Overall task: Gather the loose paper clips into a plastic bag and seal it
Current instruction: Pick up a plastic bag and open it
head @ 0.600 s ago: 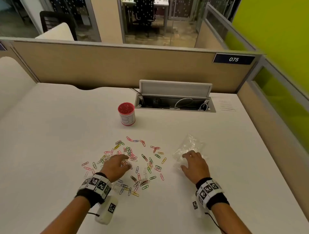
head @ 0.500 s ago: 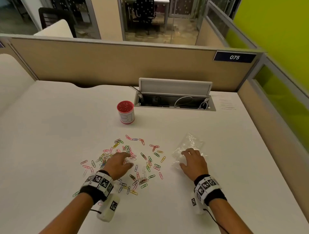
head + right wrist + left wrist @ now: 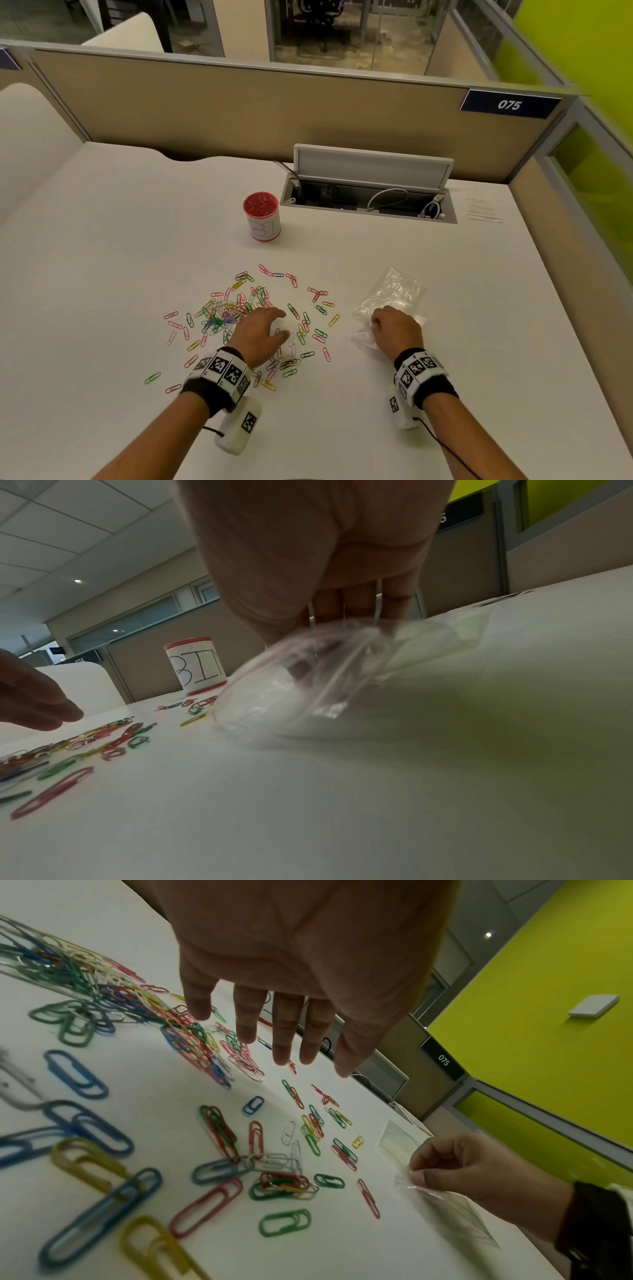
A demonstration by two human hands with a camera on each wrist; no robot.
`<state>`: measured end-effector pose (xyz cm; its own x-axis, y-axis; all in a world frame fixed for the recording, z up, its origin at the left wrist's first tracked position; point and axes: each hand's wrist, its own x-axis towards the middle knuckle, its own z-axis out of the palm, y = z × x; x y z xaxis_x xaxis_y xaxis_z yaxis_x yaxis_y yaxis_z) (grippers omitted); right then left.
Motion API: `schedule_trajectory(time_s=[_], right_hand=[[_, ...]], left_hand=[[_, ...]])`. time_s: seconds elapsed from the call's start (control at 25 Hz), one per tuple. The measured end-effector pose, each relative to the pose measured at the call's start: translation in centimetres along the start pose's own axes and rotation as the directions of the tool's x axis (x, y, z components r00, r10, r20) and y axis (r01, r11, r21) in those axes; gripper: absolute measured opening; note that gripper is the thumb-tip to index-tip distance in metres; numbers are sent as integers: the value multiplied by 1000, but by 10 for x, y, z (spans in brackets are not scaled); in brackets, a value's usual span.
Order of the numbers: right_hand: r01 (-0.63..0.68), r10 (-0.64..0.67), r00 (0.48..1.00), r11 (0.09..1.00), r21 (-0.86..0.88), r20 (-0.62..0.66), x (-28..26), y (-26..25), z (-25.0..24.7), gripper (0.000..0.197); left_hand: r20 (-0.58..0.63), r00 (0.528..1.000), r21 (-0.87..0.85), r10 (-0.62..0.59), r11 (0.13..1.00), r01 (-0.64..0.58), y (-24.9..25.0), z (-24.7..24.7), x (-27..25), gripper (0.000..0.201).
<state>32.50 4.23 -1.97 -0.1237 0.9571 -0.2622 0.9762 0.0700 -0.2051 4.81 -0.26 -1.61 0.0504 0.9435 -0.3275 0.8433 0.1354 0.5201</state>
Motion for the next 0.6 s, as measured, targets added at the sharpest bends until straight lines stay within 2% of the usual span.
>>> schedule_trajectory(time_s=[0.12,0.24,0.32,0.4,0.44,0.52,0.6], right_hand=[[-7,6,1000,1000,30,18,2,3,-2,19],[6,-8,1000,997,75,24,-1,5,-5,10],[36,-44,997,992,124,65,-8,6,-5,30],[89,-97,987,994,65,127,-18,7,-4,51],[113,-115,984,993,17,138,-21,7,-3,53],[142,-138,984,989,-32,116,-26,9,-2,45],[124,-123,990,992,0,67,-27,11,-4,32]], left_hand=[[-17,1000,-21,-3,1000,3,4,5,-3,42],[-29,1000,-29,8,1000,-9,9,9,-5,41],[-31,999,-37,9,999,-10,11,11,-7,43],[-16,1000,-50,-1,999,1,13,14,-9,50],[-8,1000,-52,-5,999,5,15,15,-9,52],[-10,1000,-54,-8,998,7,17,19,-11,50],[-25,1000,-63,-3,998,1,22,21,-13,46]])
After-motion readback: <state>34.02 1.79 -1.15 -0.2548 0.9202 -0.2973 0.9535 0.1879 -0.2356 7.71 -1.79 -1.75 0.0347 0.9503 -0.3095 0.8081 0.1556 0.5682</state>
